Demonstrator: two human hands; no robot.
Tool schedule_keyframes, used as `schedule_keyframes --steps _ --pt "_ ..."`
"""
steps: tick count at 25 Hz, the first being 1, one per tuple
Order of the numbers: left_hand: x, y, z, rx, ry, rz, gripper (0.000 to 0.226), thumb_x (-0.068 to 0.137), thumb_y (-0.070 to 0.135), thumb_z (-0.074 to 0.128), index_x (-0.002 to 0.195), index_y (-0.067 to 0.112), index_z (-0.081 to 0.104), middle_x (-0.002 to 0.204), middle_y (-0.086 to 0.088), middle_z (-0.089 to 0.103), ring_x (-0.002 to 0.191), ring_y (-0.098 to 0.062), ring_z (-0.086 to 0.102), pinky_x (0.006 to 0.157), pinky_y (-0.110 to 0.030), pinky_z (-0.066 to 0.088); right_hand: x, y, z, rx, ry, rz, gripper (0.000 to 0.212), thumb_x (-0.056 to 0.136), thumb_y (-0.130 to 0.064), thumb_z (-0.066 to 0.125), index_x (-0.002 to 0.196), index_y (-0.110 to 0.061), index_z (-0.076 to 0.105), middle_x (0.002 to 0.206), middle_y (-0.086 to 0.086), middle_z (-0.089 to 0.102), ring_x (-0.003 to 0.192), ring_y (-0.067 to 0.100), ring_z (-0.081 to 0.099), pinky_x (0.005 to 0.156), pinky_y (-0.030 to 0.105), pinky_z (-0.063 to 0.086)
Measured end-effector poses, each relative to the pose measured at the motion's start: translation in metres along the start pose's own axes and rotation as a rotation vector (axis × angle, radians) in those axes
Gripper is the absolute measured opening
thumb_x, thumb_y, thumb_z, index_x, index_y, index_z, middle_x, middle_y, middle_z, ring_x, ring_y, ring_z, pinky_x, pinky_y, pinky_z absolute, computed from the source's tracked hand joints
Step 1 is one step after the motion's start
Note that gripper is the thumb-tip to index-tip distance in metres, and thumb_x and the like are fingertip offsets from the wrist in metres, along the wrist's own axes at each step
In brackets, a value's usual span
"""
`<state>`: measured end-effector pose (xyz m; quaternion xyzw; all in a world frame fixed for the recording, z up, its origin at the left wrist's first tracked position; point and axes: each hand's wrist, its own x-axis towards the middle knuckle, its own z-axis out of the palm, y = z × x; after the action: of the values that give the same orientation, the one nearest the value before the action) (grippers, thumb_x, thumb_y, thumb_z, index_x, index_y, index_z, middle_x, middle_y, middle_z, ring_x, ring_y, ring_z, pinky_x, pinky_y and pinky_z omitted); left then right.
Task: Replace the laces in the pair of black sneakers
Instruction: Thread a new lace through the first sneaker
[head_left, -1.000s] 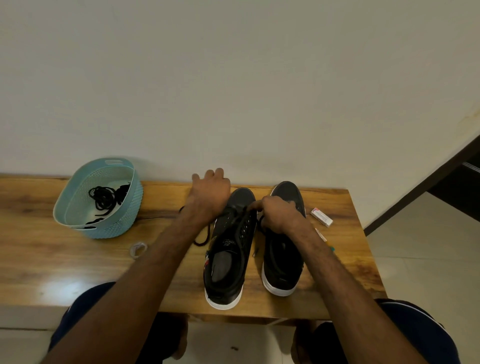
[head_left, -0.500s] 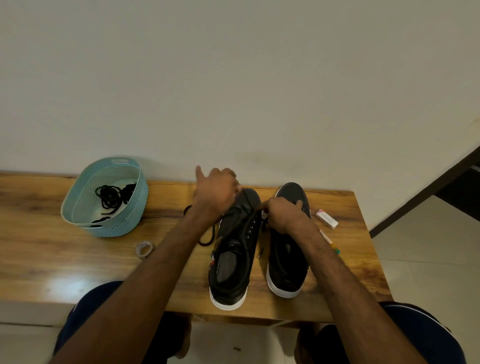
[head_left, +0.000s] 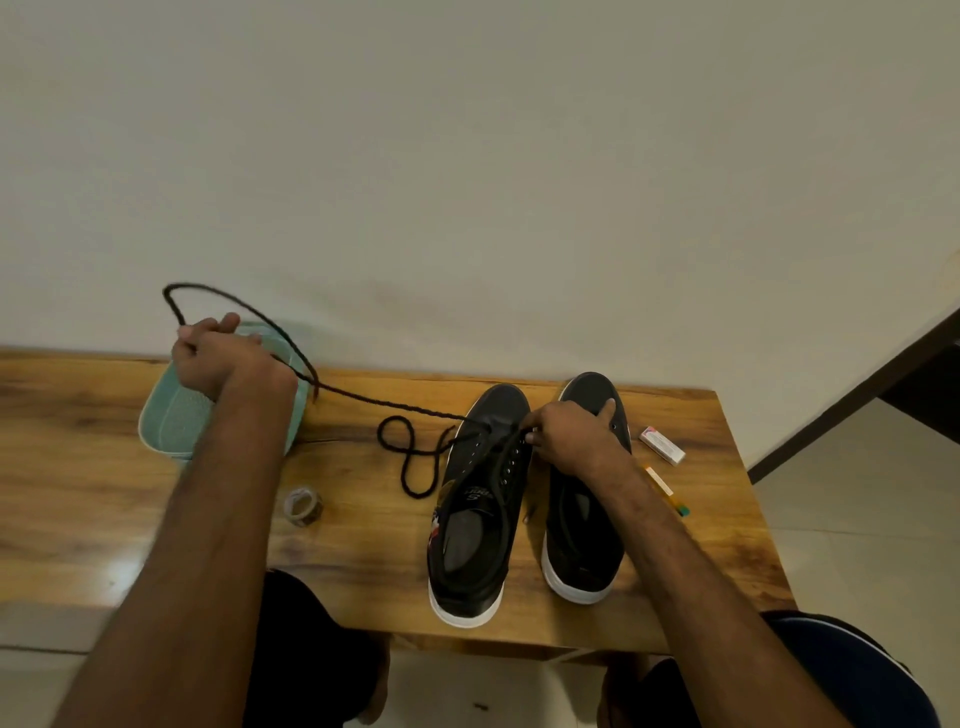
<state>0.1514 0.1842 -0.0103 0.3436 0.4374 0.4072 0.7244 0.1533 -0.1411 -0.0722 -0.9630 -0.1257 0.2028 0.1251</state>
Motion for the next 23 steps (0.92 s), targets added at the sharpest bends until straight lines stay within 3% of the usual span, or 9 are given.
schedule_keyframes --steps 3,6,8,12,14,16,20,22,23 --pt "0.004 -0.004 -0.001 0.513 -0.336 -0.041 0.021 0.097 0.027 0.043 0.097 0.018 0.062 0.115 -0.009 0.068 0.092 -0.024 0.062 0.072 -0.034 0.050 0.003 -0.011 0.000 0.037 0.100 0.026 0.029 0.103 -0.037 0.047 0.119 -0.024 0.068 0.122 0.005 0.061 0.128 0.027 0.048 0.110 0.076 0.007" --pt "-0.023 -0.015 -0.007 1.522 -0.602 0.413 0.040 0.100 0.032 0.042 0.114 0.000 0.063 0.121 -0.025 0.063 0.114 -0.040 0.059 0.092 -0.045 0.048 0.004 -0.030 0.008 0.139 0.129 -0.023 0.029 0.100 -0.040 0.054 0.123 -0.029 0.066 0.128 0.000 0.058 0.131 0.024 0.044 0.110 0.074 0.004" --pt "-0.062 -0.016 -0.016 1.895 -0.754 0.544 0.044 0.103 0.036 0.043 0.122 -0.001 0.057 0.127 -0.023 0.059 0.116 -0.039 0.057 0.094 -0.045 0.048 0.005 -0.035 0.017 0.210 0.141 -0.025 0.023 0.098 -0.036 0.058 0.118 -0.030 0.068 0.123 -0.006 0.065 0.126 0.020 0.050 0.113 0.072 0.004" --pt "-0.125 -0.044 -0.042 1.842 -1.132 -0.050 0.065 0.086 0.062 0.061 0.117 0.006 0.051 0.110 -0.017 0.067 0.081 -0.031 0.072 0.066 -0.040 0.061 0.007 -0.038 0.024 0.333 0.309 -0.001 0.009 0.094 -0.033 0.064 0.088 -0.027 0.063 0.099 -0.004 0.070 0.104 0.022 0.063 0.106 0.052 0.039" --pt "-0.142 -0.066 -0.052 1.924 -1.215 0.099 0.058 0.089 0.058 0.060 0.119 0.009 0.053 0.110 -0.013 0.068 0.087 -0.029 0.072 0.072 -0.035 0.059 0.003 -0.040 0.021 0.432 0.390 -0.032 0.013 0.091 -0.031 0.068 0.084 -0.022 0.064 0.092 -0.001 0.072 0.093 0.023 0.066 0.087 0.041 0.050" --pt "-0.150 -0.079 -0.058 1.938 -1.144 0.269 0.040 0.097 0.040 0.054 0.117 0.006 0.059 0.106 -0.012 0.069 0.085 -0.027 0.072 0.074 -0.033 0.059 -0.007 -0.043 0.012 0.569 0.495 -0.021 0.012 0.091 -0.027 0.070 0.086 -0.016 0.068 0.085 -0.001 0.072 0.083 0.018 0.068 0.081 0.039 0.055" --pt "-0.152 -0.086 -0.064 1.978 -1.114 0.305 0.027 0.098 0.020 0.048 0.107 0.002 0.065 0.106 -0.014 0.070 0.095 -0.028 0.069 0.085 -0.035 0.057 -0.026 -0.042 -0.032 1.237 0.671 -0.006 0.011 0.100 -0.016 0.057 0.097 -0.006 0.062 0.074 -0.001 0.070 0.069 0.012 0.071 0.079 0.034 0.061" --pt "-0.155 -0.088 -0.064 1.972 -1.092 0.278 0.025 0.098 0.021 0.049 0.104 0.003 0.065 0.105 -0.013 0.071 0.094 -0.027 0.069 0.087 -0.035 0.057 -0.032 -0.037 -0.055 1.639 0.628 -0.029 0.009 0.104 -0.014 0.049 0.105 -0.007 0.055 0.068 0.001 0.063 0.055 0.016 0.064 0.066 0.036 0.061" --pt "-0.157 -0.088 -0.063 1.947 -1.090 0.230 0.024 0.098 0.021 0.049 0.101 0.003 0.063 0.104 -0.013 0.071 0.093 -0.026 0.070 0.088 -0.036 0.058 -0.033 -0.032 -0.059 1.656 0.641 -0.021 0.006 0.104 -0.015 0.049 0.108 -0.011 0.051 0.066 0.001 0.059 0.049 0.015 0.056 0.058 0.036 0.058"
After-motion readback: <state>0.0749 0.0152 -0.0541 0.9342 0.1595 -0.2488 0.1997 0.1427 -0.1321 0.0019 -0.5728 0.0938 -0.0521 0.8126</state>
